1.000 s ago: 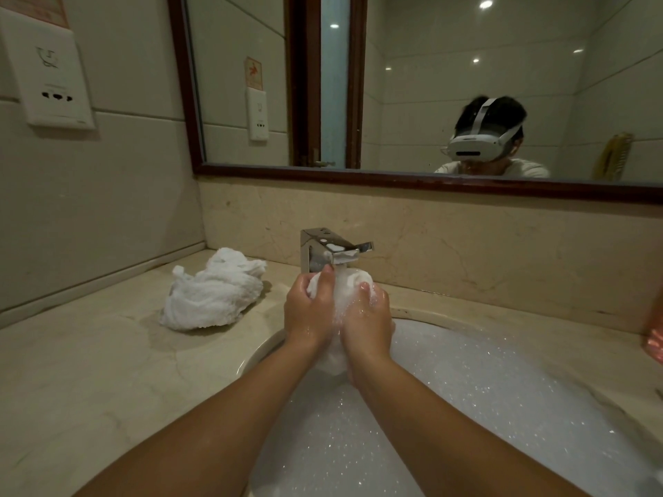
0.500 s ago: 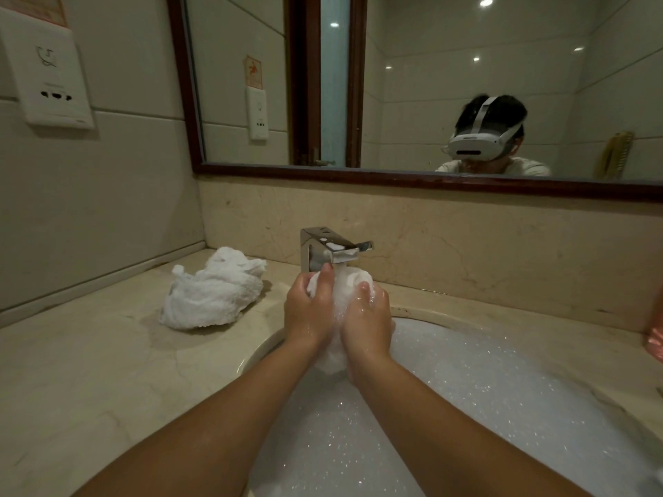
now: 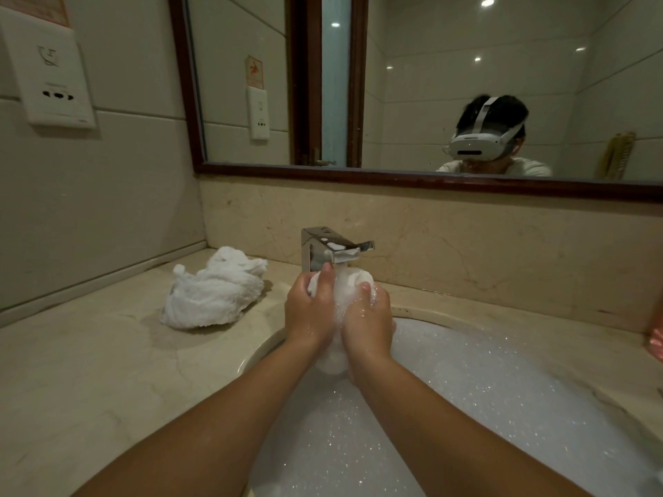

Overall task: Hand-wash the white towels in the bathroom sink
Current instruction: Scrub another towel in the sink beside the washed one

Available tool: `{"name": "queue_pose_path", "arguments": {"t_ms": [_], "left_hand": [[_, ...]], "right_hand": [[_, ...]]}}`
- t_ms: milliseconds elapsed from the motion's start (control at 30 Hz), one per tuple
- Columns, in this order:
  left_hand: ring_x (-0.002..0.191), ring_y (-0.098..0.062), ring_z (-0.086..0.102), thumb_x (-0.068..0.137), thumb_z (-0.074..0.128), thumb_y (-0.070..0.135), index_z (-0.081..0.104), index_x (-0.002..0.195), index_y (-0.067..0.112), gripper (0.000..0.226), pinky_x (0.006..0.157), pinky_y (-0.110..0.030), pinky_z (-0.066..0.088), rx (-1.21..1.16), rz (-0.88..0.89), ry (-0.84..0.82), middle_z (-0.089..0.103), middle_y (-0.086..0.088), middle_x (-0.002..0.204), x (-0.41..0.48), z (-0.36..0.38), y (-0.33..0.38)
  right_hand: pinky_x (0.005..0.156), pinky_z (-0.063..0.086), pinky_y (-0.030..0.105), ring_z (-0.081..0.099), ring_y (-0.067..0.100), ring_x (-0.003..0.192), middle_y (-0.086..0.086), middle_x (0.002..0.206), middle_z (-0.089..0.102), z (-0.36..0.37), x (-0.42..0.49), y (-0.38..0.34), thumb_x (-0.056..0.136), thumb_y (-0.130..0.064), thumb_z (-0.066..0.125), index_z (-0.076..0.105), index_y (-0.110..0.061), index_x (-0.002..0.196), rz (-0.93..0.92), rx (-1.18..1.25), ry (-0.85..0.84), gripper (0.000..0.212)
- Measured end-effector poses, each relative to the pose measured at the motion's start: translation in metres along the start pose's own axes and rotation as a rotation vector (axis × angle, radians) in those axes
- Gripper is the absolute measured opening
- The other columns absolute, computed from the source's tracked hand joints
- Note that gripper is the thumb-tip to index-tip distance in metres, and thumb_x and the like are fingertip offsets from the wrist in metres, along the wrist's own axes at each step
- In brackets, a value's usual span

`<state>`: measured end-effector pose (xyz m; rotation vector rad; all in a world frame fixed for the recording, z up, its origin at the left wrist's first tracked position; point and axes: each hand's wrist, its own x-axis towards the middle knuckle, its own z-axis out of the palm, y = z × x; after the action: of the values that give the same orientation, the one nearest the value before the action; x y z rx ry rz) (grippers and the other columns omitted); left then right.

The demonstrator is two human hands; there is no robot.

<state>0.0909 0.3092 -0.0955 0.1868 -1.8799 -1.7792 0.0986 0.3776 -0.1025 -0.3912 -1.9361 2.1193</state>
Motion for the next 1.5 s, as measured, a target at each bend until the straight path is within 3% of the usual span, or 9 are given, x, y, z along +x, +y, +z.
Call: {"name": "queue_pose_path", "arguments": {"t_ms": [167,300,433,633,767,933,1167,1267,1500], "left_hand": [[0.082,-0.003,0.06,0.103,0.053,0.053,0.055,0.082,0.037,0.027,0.08,-0.034,0.048,-0.008,-0.027,-0.013,0.062,0.017,0.086,-0.0008,-0.0012,0.0009],[0.094,-0.021,0.07,0.097,0.052,0.069,0.066,0.093,0.033,0.039,0.092,-0.045,0.058,0.001,-0.131,-0.099,0.073,0.003,0.097,-0.0007,-0.0015,0.0],[0.091,-0.021,0.075,0.096,0.058,0.065,0.075,0.099,0.029,0.04,0.089,-0.048,0.061,0.028,-0.091,-0.157,0.079,0.002,0.091,-0.0007,-0.0034,-0.0021],[0.092,-0.022,0.072,0.101,0.062,0.043,0.075,0.098,0.021,0.025,0.085,-0.04,0.057,0.019,-0.025,-0.048,0.077,-0.001,0.092,-0.0014,-0.0022,0.0008],[0.087,-0.014,0.07,0.102,0.061,0.044,0.073,0.099,0.025,0.022,0.073,-0.03,0.053,-0.027,-0.024,-0.039,0.075,0.003,0.091,-0.0023,-0.0037,0.002],[0.092,-0.015,0.07,0.097,0.059,0.057,0.072,0.104,0.029,0.032,0.081,-0.035,0.056,0.019,-0.009,-0.047,0.075,0.005,0.095,-0.0009,-0.0032,-0.0024],[0.087,-0.011,0.067,0.101,0.06,0.049,0.071,0.103,0.026,0.026,0.072,-0.03,0.048,0.023,-0.018,-0.039,0.072,0.007,0.092,0.0001,-0.0023,-0.002],[0.085,-0.009,0.064,0.101,0.059,0.049,0.07,0.101,0.027,0.024,0.068,-0.027,0.045,0.033,-0.022,-0.043,0.07,0.009,0.089,-0.0001,-0.0013,-0.0017],[0.082,-0.005,0.062,0.101,0.059,0.048,0.068,0.099,0.029,0.021,0.065,-0.024,0.044,0.036,-0.018,-0.049,0.069,0.012,0.088,0.0006,-0.002,-0.0013]], "right_hand": [[0.098,0.055,0.042,0.061,0.025,0.11,0.008,0.142,0.052,-0.0016,-0.0006,0.0002,0.109,-0.05,0.042,0.059,-0.037,0.139,-0.049,0.002,-0.01,0.037],[0.094,0.056,0.038,0.062,0.023,0.108,0.002,0.131,0.053,-0.0055,-0.0001,-0.0013,0.106,-0.051,0.054,0.066,-0.034,0.124,-0.17,-0.073,-0.024,0.028],[0.082,0.055,0.032,0.063,0.013,0.098,0.002,0.13,0.059,-0.0094,-0.0002,0.0021,0.104,-0.051,0.058,0.06,-0.038,0.131,-0.226,-0.071,-0.025,0.03],[0.068,0.045,0.026,0.057,0.007,0.086,0.007,0.133,0.057,-0.0082,0.0035,0.0002,0.107,-0.057,0.046,0.054,-0.038,0.142,-0.182,-0.095,-0.048,0.041],[0.07,0.045,0.028,0.059,0.019,0.096,0.008,0.134,0.056,-0.0054,0.0047,0.0016,0.108,-0.058,0.042,0.053,-0.038,0.142,-0.175,-0.115,-0.062,0.041],[0.081,0.048,0.033,0.06,0.019,0.098,0.008,0.134,0.057,-0.0041,0.0074,0.005,0.108,-0.059,0.04,0.053,-0.039,0.142,-0.162,-0.109,-0.061,0.041],[0.086,0.058,0.039,0.064,0.018,0.098,0.008,0.133,0.057,-0.0018,0.0082,0.0075,0.107,-0.06,0.042,0.054,-0.042,0.139,-0.161,-0.087,-0.056,0.039],[0.076,0.052,0.033,0.064,0.017,0.097,0.008,0.132,0.057,-0.002,0.0077,0.0074,0.107,-0.059,0.041,0.055,-0.04,0.138,-0.167,-0.095,-0.048,0.039],[0.084,0.052,0.035,0.06,0.013,0.091,0.008,0.135,0.056,-0.0035,0.0049,0.0044,0.108,-0.055,0.042,0.055,-0.038,0.14,-0.165,-0.099,-0.044,0.039]]}}
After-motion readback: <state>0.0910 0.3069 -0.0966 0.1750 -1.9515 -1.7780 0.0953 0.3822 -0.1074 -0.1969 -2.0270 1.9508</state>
